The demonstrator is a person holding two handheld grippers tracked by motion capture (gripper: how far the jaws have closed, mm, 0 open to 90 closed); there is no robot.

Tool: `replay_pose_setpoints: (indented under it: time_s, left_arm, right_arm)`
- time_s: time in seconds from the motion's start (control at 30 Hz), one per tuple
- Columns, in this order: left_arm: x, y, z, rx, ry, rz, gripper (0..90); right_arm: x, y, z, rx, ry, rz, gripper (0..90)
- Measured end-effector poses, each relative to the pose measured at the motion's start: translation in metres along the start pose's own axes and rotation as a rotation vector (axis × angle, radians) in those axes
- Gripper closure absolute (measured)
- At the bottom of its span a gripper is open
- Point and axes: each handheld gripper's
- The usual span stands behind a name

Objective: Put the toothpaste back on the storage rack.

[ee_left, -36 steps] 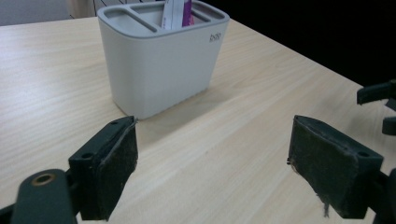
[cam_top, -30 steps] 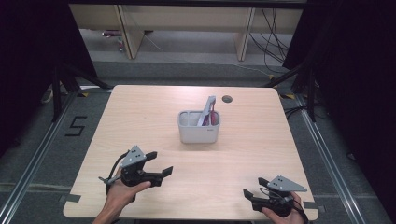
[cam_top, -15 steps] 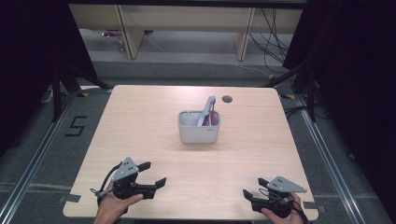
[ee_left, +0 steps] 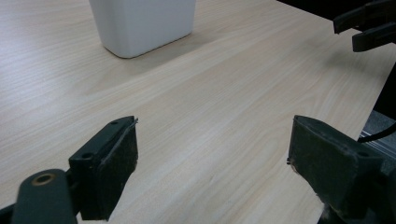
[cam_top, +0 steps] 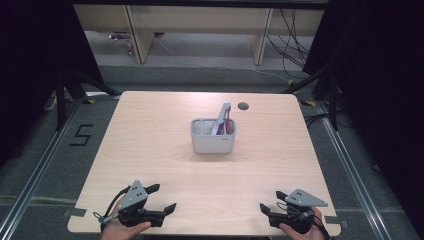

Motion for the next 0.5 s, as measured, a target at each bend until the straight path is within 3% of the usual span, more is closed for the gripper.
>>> replay_pose_setpoints:
  time_s: [0.27, 0.33, 0.5]
  left_arm:
    - [0.008, 0.008, 0.006, 0.009, -0.015, -0.033, 15.2]
    - [0.009, 0.009, 0.006, 0.015, -0.020, -0.036, 15.3]
    - [0.014, 0.015, 0.007, 0.041, -0.051, -0.044, 15.3]
  right_arm:
    - [0.000, 0.000, -0.001, -0.004, 0.006, 0.002, 25.9]
    - [0.001, -0.003, 0.000, -0.014, 0.000, -0.033, 25.9]
    - [0.000, -0.003, 0.000, -0.013, -0.010, -0.033, 25.9]
Point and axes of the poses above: each handheld gripper's, and its own axes: z roughly backward along the jaws, x roughly out of its underside, y roughly to its right, and after that the axes turned 6 degrees about -x, right-handed
